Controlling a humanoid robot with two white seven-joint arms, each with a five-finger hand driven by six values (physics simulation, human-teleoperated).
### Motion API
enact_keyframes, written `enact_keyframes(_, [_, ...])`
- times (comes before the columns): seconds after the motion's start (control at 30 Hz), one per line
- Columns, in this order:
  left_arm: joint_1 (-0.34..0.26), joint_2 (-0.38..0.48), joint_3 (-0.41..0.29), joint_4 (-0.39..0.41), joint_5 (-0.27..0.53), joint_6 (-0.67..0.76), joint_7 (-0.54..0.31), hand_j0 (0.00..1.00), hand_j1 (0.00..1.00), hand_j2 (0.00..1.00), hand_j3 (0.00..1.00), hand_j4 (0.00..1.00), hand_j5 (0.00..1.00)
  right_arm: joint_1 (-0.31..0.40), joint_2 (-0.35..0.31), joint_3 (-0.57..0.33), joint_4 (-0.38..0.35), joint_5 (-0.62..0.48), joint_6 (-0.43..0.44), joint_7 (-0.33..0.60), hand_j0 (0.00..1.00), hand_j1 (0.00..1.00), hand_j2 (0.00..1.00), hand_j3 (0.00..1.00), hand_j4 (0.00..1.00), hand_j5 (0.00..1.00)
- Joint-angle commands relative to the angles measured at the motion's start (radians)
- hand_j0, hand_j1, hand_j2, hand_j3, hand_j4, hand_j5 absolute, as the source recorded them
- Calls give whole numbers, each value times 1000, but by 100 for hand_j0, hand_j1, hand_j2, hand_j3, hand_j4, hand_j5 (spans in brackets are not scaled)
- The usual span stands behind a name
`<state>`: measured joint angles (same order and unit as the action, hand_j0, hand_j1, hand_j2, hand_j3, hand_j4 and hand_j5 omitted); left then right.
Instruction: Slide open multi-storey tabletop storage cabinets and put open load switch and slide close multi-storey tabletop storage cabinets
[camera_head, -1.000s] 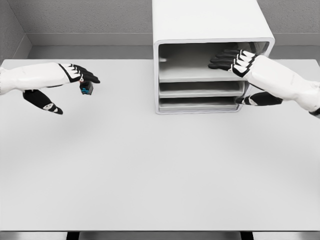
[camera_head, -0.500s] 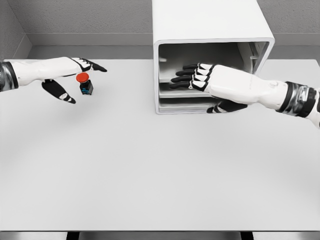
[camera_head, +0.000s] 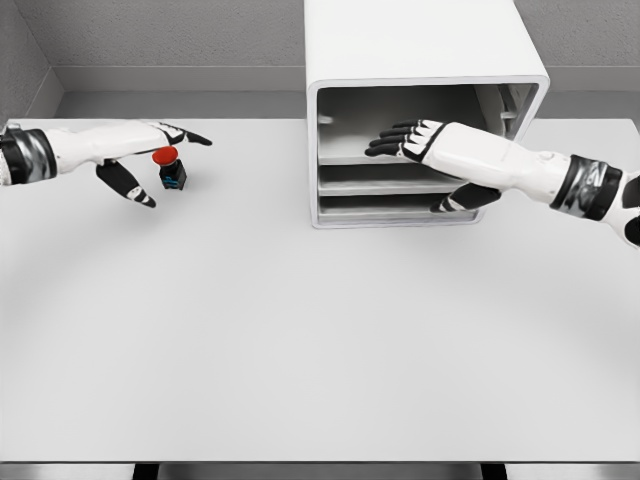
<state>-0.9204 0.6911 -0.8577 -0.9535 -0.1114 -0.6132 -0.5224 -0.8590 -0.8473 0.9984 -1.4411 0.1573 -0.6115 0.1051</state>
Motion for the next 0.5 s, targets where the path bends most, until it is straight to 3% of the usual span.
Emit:
enact_keyframes(0.0, [0,-24,2,33,1,2,1,100,100,100,100,100,100,0,31,-14,42,-8,1,7,100,100,100,100,100,100])
enact_keyframes(0.17, [-2,-41,6,35,1,2,2,100,100,100,100,100,100,0,56,-21,68,-7,1,10,100,100,100,100,100,100])
enact_keyframes(0.27, [-18,-81,5,88,-43,2,5,100,100,100,100,100,100,5,54,-20,74,-4,1,10,100,100,100,100,100,100])
enact_keyframes(0.47, [-35,-111,5,179,-50,2,5,100,100,100,100,100,100,15,57,-20,77,2,1,11,100,100,100,100,100,100])
